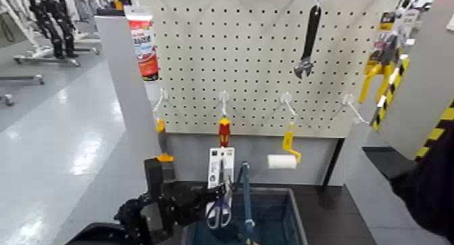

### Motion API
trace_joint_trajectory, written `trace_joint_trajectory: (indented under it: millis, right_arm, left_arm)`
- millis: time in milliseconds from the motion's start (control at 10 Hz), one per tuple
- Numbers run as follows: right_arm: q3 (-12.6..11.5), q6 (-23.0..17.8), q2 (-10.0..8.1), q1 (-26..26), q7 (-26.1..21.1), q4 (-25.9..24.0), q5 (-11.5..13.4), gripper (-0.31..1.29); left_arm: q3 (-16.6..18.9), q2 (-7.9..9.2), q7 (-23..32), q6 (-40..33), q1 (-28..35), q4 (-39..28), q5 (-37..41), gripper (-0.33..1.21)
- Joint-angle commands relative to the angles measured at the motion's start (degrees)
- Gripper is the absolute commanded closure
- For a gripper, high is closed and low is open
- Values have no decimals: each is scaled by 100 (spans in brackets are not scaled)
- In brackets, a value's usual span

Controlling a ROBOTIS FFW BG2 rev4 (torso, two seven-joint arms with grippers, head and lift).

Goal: Put the blue scissors into the crate.

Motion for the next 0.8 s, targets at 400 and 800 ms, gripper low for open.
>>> trace_joint_trajectory:
  millis: [400,800]
  right_arm:
    - [9,-9,6,0,8,9,-9,9]
    - [9,-18,6,0,8,9,-18,10]
  left_arm:
    - [0,-8,-52,-60,18,128,-183,-8]
    - [26,-8,-52,-157,26,58,-262,-4]
